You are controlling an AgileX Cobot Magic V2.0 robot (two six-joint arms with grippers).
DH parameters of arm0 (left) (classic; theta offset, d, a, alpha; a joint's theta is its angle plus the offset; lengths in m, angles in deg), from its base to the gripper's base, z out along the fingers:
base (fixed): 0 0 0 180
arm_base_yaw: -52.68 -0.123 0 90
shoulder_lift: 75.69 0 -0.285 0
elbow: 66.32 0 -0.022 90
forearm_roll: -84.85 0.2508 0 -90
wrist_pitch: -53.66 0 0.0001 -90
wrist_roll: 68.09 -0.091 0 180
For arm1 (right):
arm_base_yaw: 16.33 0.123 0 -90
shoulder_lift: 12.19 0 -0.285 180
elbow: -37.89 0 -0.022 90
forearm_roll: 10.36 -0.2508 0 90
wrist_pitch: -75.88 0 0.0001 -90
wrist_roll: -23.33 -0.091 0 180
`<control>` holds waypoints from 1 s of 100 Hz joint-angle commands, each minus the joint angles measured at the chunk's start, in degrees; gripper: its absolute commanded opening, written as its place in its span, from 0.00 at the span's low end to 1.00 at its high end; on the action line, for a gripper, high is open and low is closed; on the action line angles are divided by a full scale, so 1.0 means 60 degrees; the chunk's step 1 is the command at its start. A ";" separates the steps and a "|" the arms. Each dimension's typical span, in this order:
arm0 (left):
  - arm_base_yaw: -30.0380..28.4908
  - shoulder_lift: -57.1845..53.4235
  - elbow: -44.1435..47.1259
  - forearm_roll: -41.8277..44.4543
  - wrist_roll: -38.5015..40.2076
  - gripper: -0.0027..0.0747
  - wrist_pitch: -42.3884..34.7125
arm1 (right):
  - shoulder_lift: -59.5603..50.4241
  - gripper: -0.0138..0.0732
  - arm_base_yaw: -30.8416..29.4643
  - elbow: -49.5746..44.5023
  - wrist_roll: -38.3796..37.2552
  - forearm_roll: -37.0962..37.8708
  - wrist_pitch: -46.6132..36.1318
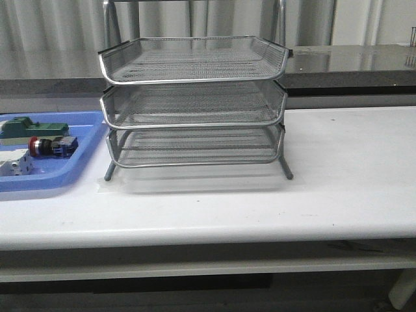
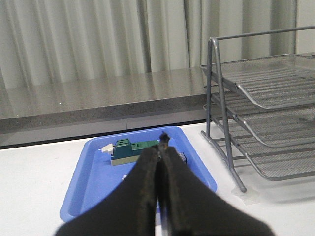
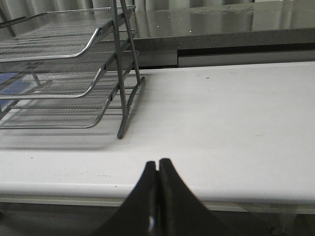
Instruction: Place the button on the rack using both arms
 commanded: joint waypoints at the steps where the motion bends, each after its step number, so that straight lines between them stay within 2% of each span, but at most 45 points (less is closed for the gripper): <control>1: 0.0011 -0.0306 0.0508 -0.0060 0.0099 0.01 -0.0788 | -0.0186 0.09 -0.0050 0.0186 0.0053 0.0102 -0.0780; 26: 0.0011 -0.0306 0.0508 -0.0060 0.0099 0.01 -0.0788 | -0.0186 0.09 -0.0050 0.0186 0.0053 0.0102 -0.0780; 41: 0.0011 -0.0306 0.0508 -0.0060 0.0099 0.01 -0.0788 | -0.0186 0.09 -0.0050 0.0194 0.0053 0.0102 -0.1445; 51: 0.0011 -0.0306 0.0508 -0.0060 0.0099 0.01 -0.0788 | -0.0177 0.09 -0.0050 0.0360 0.0053 0.0053 -0.1393; 79: 0.0011 -0.0306 0.0508 -0.0060 0.0099 0.01 -0.0788 | 0.0813 0.09 -0.0041 0.1826 0.0053 -0.0398 -0.0058; 100: 0.0011 -0.0306 0.0508 -0.0060 0.0099 0.01 -0.0788 | 0.2621 0.09 -0.0041 0.3862 0.0053 -0.0417 0.2009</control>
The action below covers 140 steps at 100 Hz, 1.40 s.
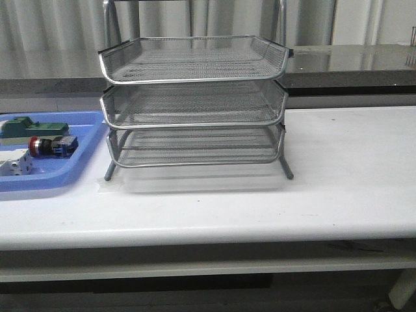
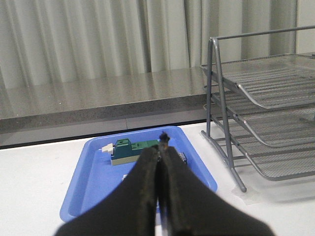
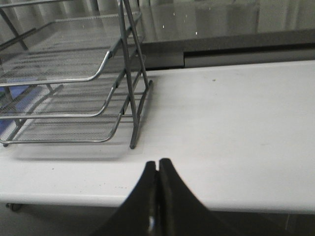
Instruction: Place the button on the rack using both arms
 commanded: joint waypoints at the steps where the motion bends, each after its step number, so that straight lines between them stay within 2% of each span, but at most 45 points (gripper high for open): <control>1: 0.0011 -0.0306 0.0508 -0.0060 0.0099 0.01 -0.0788 | 0.0988 0.09 -0.0041 0.1155 0.0030 -0.0052 0.0339; 22: 0.0011 -0.0306 0.0508 -0.0060 0.0099 0.01 -0.0788 | 0.2979 0.09 -0.0041 0.2881 0.0030 -0.0052 0.1860; 43: 0.0011 -0.0306 0.0508 -0.0060 0.0099 0.01 -0.0788 | 0.4799 0.09 -0.0041 0.3888 0.0030 -0.0174 0.2694; 87: 0.0011 -0.0306 0.0508 -0.0060 0.0099 0.01 -0.0788 | 0.6548 0.11 -0.0041 0.4011 0.0030 -0.1774 0.2631; 101: 0.0011 -0.0306 0.0508 -0.0060 0.0099 0.01 -0.0788 | 0.6587 0.25 -0.0041 0.4011 0.0030 -0.2004 0.2607; 115: 0.0011 -0.0306 0.0508 -0.0060 0.0099 0.01 -0.0788 | 0.6587 0.49 -0.0041 0.4011 0.0030 -0.2382 0.2487; 122: 0.0011 -0.0306 0.0508 -0.0060 0.0099 0.01 -0.0788 | 0.6587 0.58 -0.0041 0.4011 0.0030 -0.2617 0.2294; 140: 0.0011 -0.0306 0.0508 -0.0060 0.0099 0.01 -0.0788 | 0.6876 0.60 -0.0041 0.4011 0.0049 -0.3516 0.1434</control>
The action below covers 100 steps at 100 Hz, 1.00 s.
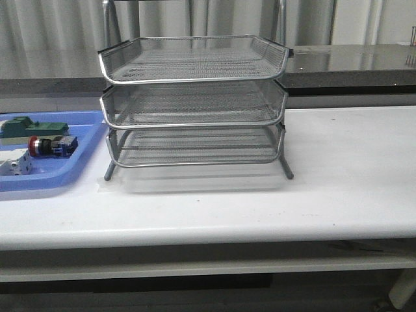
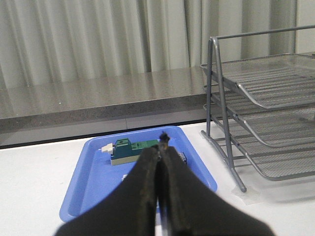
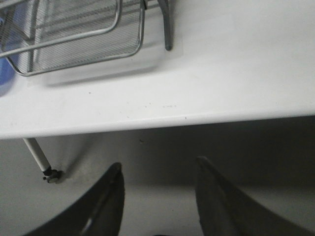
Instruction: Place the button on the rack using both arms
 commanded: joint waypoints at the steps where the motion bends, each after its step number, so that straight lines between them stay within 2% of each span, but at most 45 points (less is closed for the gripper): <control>1: 0.0011 -0.0306 0.0508 -0.0060 0.0099 0.01 -0.0788 | 0.0197 0.60 -0.0041 0.0332 0.0065 -0.0743 -0.1054; 21: 0.0011 -0.0306 0.0508 -0.0060 0.0099 0.01 -0.0788 | 0.1460 0.60 -0.0011 0.0332 0.0491 -0.2104 -0.2027; 38: 0.0011 -0.0306 0.0508 -0.0060 0.0099 0.01 -0.0788 | 0.2584 0.60 -0.0011 0.0398 0.1555 -0.3673 -0.2629; 71: 0.0011 -0.0306 0.0508 -0.0060 0.0099 0.01 -0.0788 | 0.4625 0.60 0.0012 0.1702 0.4293 -0.6878 -0.2389; 100: 0.0011 -0.0306 0.0508 -0.0060 0.0099 0.01 -0.0788 | 0.6414 0.60 0.0020 0.2952 0.6201 -0.8902 -0.1612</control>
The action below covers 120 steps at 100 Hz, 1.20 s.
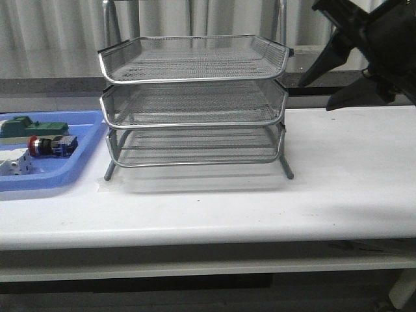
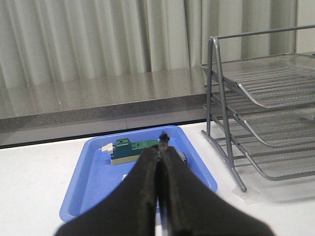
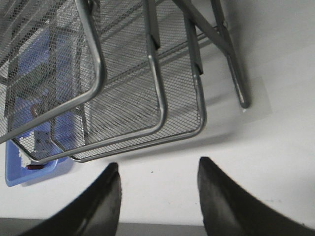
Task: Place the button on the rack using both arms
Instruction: 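Reach the right gripper to the middle mesh tray's front edge and grasp it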
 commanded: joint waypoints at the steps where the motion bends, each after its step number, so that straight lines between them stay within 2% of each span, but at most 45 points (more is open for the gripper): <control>1: 0.0011 -0.0306 0.0508 -0.0060 0.0099 0.01 -0.0788 | 0.0211 0.60 0.0020 0.0650 0.0719 -0.0928 0.0334; 20: 0.0011 -0.0306 0.0508 -0.0060 0.0099 0.01 -0.0788 | 0.1218 0.60 0.0020 0.1264 0.1170 -0.1403 0.0911; 52: 0.0011 -0.0306 0.0508 -0.0060 0.0099 0.01 -0.0788 | 0.2276 0.60 0.0461 0.2164 0.1223 -0.1427 0.0769; 80: 0.0011 -0.0306 0.0508 -0.0060 0.0099 0.01 -0.0788 | 0.2841 0.59 0.0462 0.2687 0.1223 -0.1441 0.0810; 86: 0.0011 -0.0306 0.0508 -0.0060 0.0099 0.01 -0.0788 | 0.2841 0.54 0.0462 0.2687 0.1223 -0.1441 0.0810; 104: 0.0011 -0.0306 0.0508 -0.0060 0.0099 0.01 -0.0788 | 0.2841 0.29 0.0462 0.2687 0.1223 -0.1441 0.0845; 120: 0.0011 -0.0306 0.0508 -0.0060 0.0099 0.01 -0.0788 | 0.2841 0.24 0.0462 0.2687 0.1223 -0.1393 0.0947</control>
